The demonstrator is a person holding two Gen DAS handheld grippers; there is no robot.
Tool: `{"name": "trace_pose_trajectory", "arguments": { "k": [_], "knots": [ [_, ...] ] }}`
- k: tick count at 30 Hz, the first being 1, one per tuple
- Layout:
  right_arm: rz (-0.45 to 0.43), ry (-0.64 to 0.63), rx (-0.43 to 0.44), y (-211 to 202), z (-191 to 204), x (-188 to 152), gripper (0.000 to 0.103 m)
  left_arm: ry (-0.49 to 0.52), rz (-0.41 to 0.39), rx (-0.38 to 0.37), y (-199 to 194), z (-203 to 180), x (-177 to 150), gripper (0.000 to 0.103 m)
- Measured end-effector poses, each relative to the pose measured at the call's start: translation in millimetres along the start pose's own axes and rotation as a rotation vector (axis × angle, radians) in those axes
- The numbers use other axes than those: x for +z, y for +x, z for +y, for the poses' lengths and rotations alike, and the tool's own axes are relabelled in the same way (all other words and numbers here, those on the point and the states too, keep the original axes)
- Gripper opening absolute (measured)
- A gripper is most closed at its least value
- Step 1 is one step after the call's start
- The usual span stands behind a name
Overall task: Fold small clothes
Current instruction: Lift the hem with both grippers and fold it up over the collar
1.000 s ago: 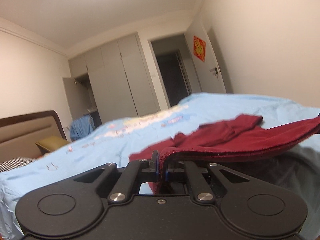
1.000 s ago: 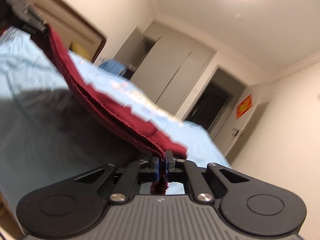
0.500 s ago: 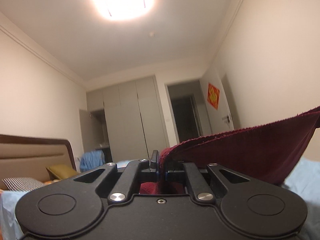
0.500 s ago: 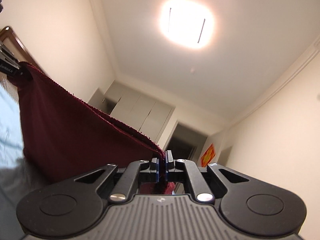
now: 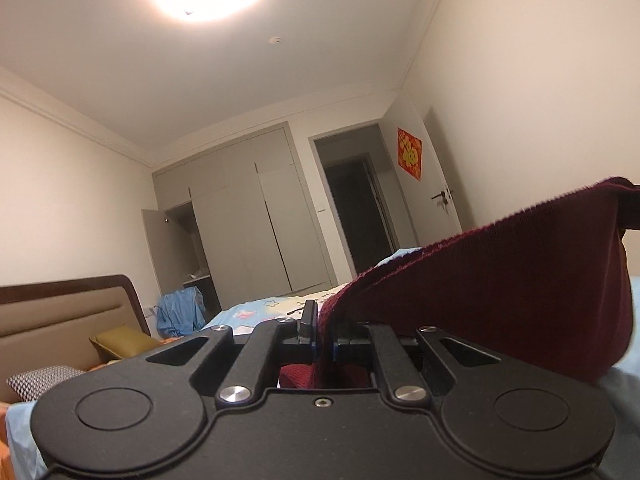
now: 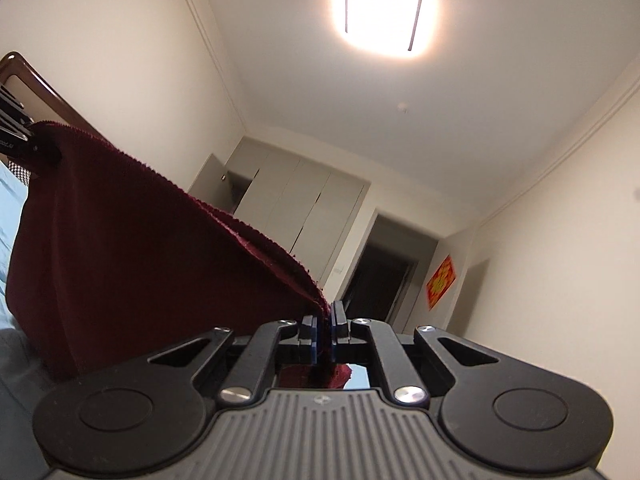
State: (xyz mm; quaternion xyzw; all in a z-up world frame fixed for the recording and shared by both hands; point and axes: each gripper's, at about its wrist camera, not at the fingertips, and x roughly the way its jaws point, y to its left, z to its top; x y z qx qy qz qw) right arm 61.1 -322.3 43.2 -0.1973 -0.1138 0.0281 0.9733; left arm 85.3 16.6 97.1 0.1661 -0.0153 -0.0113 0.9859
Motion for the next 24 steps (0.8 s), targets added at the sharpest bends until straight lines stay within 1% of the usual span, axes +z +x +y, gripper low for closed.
{"name": "trace_pose_trajectory", "arguments": {
  "k": [3,5,8,12,15,19,20,22,24],
  "knots": [
    [0.057,-0.004,0.032,42.5,-4.3,-4.7,0.006,0.014,0.044,-0.004,37.0,0.5,-3.1,0.008],
    [0.097,-0.021,0.052,71.1,-5.1,-5.7,0.006,0.008,0.094,-0.007,64.9,2.2,-6.3,0.009],
    [0.157,-0.056,0.081,115.6,2.1,-12.6,0.006,0.038,0.163,-0.001,109.9,4.0,-12.9,0.009],
    [0.238,-0.086,0.104,166.3,17.3,-30.3,0.006,0.062,0.245,-0.036,165.2,9.9,-27.0,0.009],
    [0.308,-0.068,0.13,200.3,30.0,-45.2,0.006,0.052,0.317,-0.063,200.4,15.7,-40.2,0.009],
    [0.4,-0.024,0.164,225.7,47.7,-62.6,0.006,0.019,0.409,-0.085,237.6,19.8,-65.7,0.009],
    [0.419,-0.01,0.171,226.3,50.6,-65.1,0.006,0.01,0.426,-0.089,244.4,20.0,-73.8,0.009],
    [0.443,0.019,0.183,250.8,47.4,-77.2,0.006,0.0,0.459,-0.094,256.5,19.8,-85.6,0.009],
    [0.46,0.031,0.188,262.4,47.9,-89.9,0.006,-0.009,0.486,-0.098,268.0,17.7,-95.5,0.009]
  ]
}}
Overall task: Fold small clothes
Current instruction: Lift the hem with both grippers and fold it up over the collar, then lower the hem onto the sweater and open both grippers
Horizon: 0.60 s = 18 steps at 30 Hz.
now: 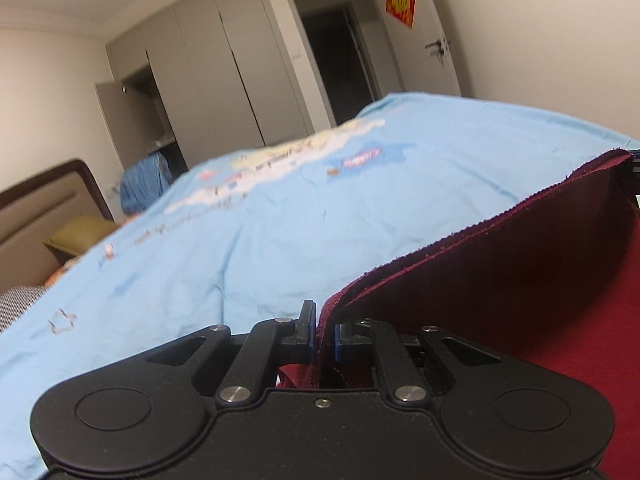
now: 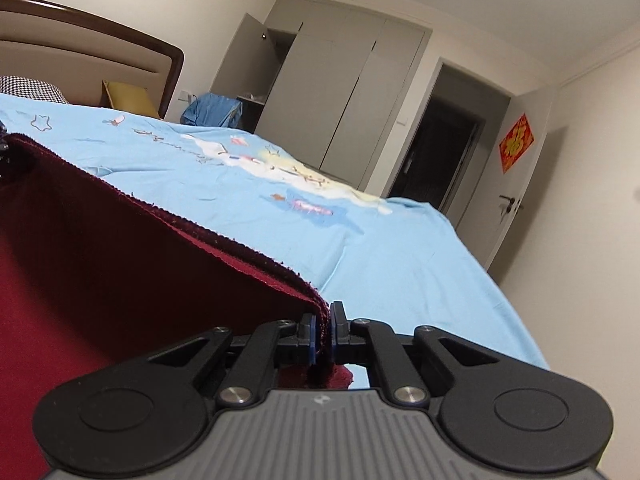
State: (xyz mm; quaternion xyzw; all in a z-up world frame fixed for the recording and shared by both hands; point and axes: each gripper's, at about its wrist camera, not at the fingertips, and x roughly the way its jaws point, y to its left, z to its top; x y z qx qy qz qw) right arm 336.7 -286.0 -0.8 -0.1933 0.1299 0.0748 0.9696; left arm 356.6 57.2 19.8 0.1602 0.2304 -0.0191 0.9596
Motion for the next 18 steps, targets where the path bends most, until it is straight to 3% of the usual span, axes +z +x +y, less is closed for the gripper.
{"name": "trace_pose_trajectory", "arguments": {
  "k": [8,14,15,18],
  "knots": [
    [0.06,-0.004,0.029,69.7,-4.1,-22.4,0.007,-0.022,0.071,-0.046,41.1,1.5,-9.4,0.009],
    [0.073,0.005,0.05,82.5,-4.0,-28.8,0.009,-0.058,0.092,-0.066,57.5,3.5,-8.2,0.016],
    [0.074,0.004,0.052,81.8,-4.1,-29.3,0.01,-0.058,0.095,-0.069,57.6,3.2,-8.1,0.02],
    [0.073,0.004,0.049,83.8,-6.4,-20.4,0.028,-0.062,0.088,-0.058,55.6,3.7,-8.1,0.063]
  ]
}}
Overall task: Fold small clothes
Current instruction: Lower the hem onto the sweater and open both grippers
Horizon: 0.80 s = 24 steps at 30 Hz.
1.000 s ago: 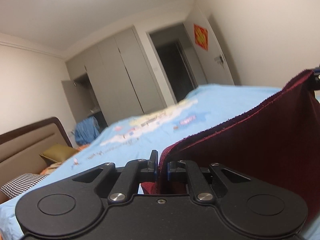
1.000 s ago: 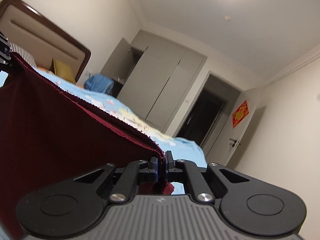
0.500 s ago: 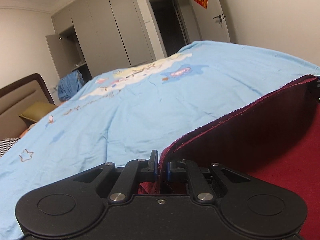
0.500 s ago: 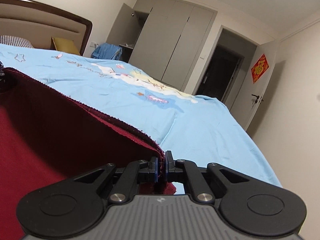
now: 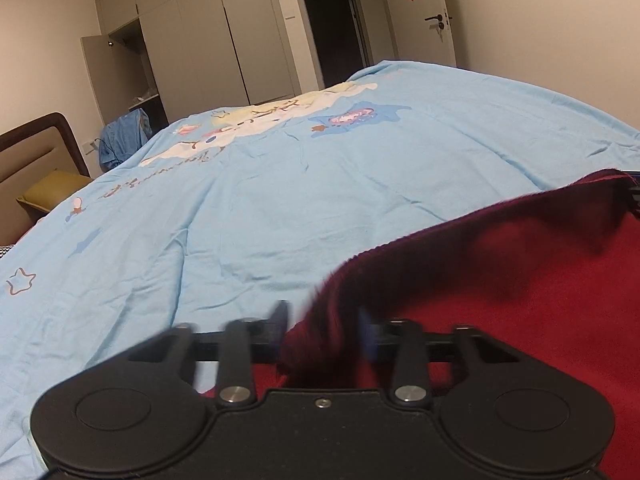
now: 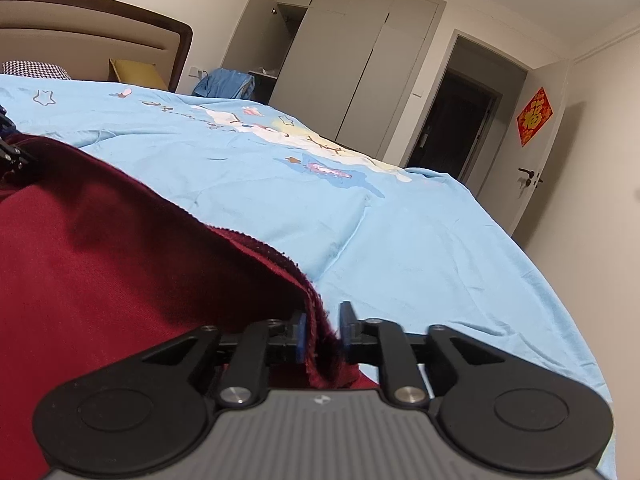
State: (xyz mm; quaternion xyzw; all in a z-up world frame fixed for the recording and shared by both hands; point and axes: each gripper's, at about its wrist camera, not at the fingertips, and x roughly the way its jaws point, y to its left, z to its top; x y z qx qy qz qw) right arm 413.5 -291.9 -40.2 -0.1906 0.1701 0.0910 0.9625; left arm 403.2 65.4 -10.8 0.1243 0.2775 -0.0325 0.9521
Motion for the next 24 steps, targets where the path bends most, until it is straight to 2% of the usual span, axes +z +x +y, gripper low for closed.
{"name": "trace_pose_trajectory", "arguments": {
  "k": [1,2,7,8,11,14,17,19,21,24],
  "knots": [
    [-0.003,0.003,0.0,-1.1,-0.4,-0.4,0.041,-0.003,-0.01,0.019,-2.3,0.0,0.0,0.079],
    [-0.007,0.006,0.002,-4.7,-0.1,-0.7,0.056,-0.004,-0.024,0.038,-5.7,-0.2,0.1,0.085],
    [-0.032,-0.005,0.006,-18.6,-1.7,-2.1,0.086,0.015,-0.05,0.095,-25.1,-3.5,1.0,0.101],
    [-0.044,-0.01,0.014,-23.9,-2.1,-1.7,0.093,0.021,-0.064,0.1,-31.2,-4.3,1.3,0.101],
    [-0.086,-0.043,0.07,-41.7,-1.2,2.1,0.102,0.025,-0.107,0.058,-46.5,-7.1,0.7,0.102],
    [-0.085,-0.087,0.23,-49.6,3.3,9.9,0.103,0.016,-0.128,-0.039,-50.5,-8.6,2.4,0.102],
    [-0.007,-0.09,0.371,-40.2,10.7,18.5,0.103,-0.09,-0.08,-0.225,-37.1,-3.0,6.0,0.102],
    [0.031,-0.086,0.392,-28.9,15.2,20.0,0.103,-0.204,-0.049,-0.33,-21.7,3.4,5.7,0.102],
    [0.05,-0.052,0.406,-13.9,13.7,20.6,0.103,-0.289,-0.017,-0.356,-4.4,5.2,3.8,0.102],
    [0.098,0.116,0.438,11.5,-4.7,20.9,0.103,-0.317,-0.009,-0.33,13.5,5.5,1.8,0.102]
  ]
}}
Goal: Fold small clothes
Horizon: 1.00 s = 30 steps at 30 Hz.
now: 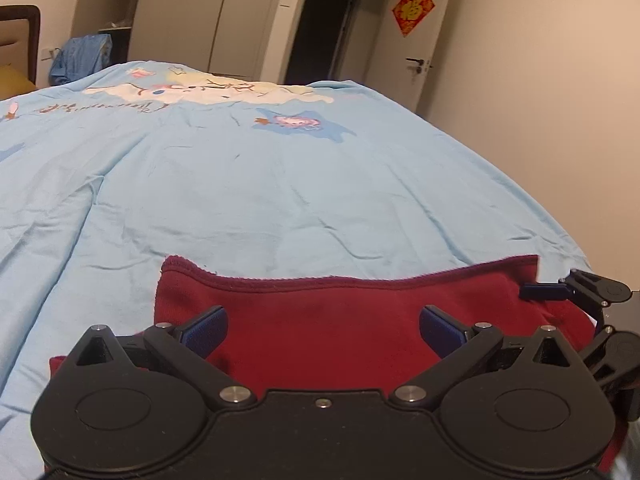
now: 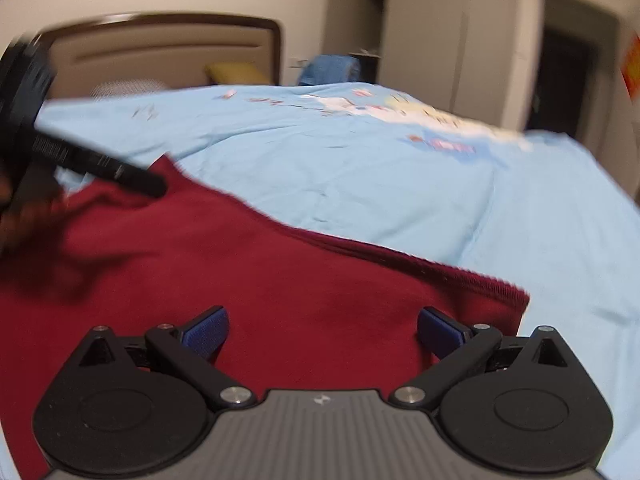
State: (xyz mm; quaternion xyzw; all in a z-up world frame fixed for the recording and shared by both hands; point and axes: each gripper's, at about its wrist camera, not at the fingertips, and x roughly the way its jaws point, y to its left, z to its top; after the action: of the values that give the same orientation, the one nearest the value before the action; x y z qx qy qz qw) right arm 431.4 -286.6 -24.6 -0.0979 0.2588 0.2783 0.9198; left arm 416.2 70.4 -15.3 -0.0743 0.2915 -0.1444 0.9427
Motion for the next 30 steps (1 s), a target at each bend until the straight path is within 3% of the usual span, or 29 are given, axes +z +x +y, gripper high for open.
{"name": "trace_pose_trajectory", "arguments": {
  "k": [4,10,20,30],
  "knots": [
    [0.009,0.207,-0.032,13.5,-38.0,-5.1,0.103,-0.036,-0.003,0.029,16.7,15.1,-5.5,0.102],
    [-0.078,0.384,0.06,7.6,-73.7,-28.8,0.102,-0.187,-0.05,-0.073,28.6,47.4,-26.7,0.102],
    [-0.132,0.428,0.08,-0.5,-85.0,-38.7,0.102,-0.292,-0.137,-0.158,24.6,63.0,-39.6,0.102],
    [-0.143,0.429,0.077,0.1,-79.5,-39.3,0.102,-0.3,-0.149,-0.163,22.5,63.2,-42.2,0.102]
  ]
}}
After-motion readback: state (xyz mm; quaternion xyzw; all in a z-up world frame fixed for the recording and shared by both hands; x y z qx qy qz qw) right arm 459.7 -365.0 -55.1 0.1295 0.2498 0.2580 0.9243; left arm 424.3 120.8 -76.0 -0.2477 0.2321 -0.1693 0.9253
